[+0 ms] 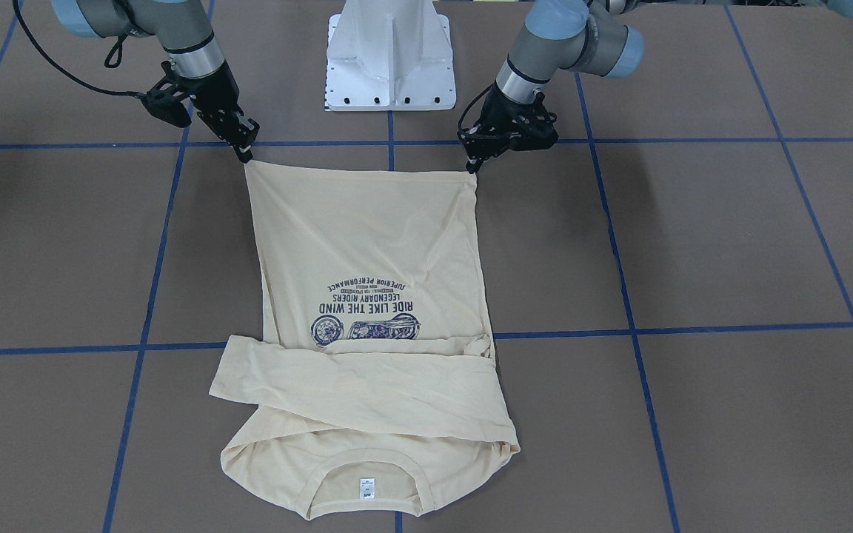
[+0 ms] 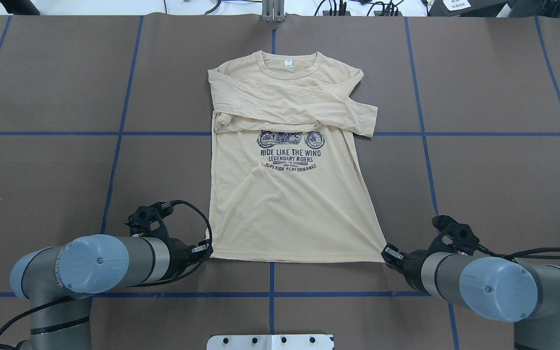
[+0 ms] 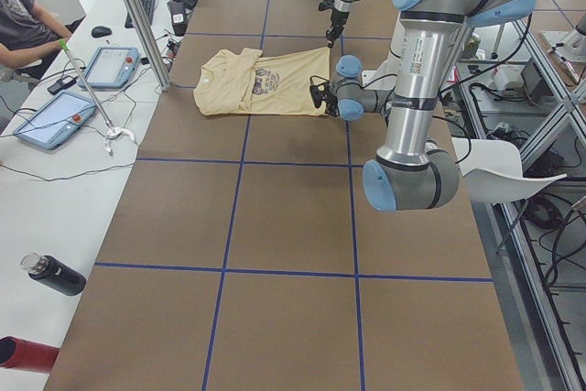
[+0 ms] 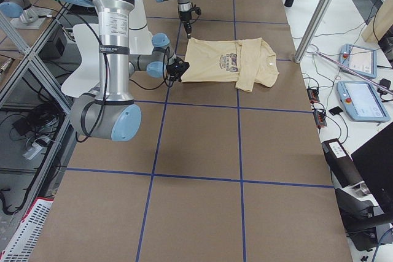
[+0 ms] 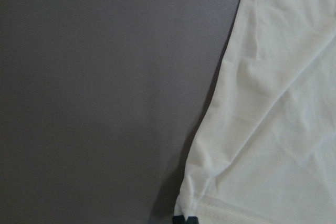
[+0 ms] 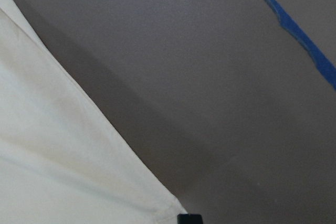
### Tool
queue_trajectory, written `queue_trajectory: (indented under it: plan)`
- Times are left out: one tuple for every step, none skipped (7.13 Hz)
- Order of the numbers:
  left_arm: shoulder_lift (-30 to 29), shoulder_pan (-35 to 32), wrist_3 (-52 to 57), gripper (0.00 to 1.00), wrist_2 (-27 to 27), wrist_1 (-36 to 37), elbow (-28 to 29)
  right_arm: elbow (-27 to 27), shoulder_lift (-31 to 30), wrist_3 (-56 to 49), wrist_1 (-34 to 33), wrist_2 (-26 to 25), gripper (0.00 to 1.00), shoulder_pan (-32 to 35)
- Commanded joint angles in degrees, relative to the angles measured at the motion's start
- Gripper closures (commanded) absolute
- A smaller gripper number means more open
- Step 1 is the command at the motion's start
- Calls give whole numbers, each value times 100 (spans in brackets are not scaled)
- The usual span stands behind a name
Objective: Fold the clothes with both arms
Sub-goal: 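Grasp the two hem corners nearest the robot with both grippers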
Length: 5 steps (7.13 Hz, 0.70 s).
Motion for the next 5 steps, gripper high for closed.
queue_trajectory:
  plan:
    - [430, -39, 0, 100, 8, -2, -575, 105, 0, 0, 3, 6, 100, 0]
    - [860, 30, 0, 100, 17, -2, -1083, 210, 0, 9, -6, 6, 100, -17]
    - [1047, 118, -53, 100, 9, -2, -1358, 307, 0, 44, -6, 136, 100, -113]
    - [1067, 397, -566, 100, 26, -11, -1413, 517, -122, 53, -6, 381, 100, -245]
    - [1093, 565, -780, 100, 26, -2, -1605, 823, -332, 62, -6, 418, 100, -507]
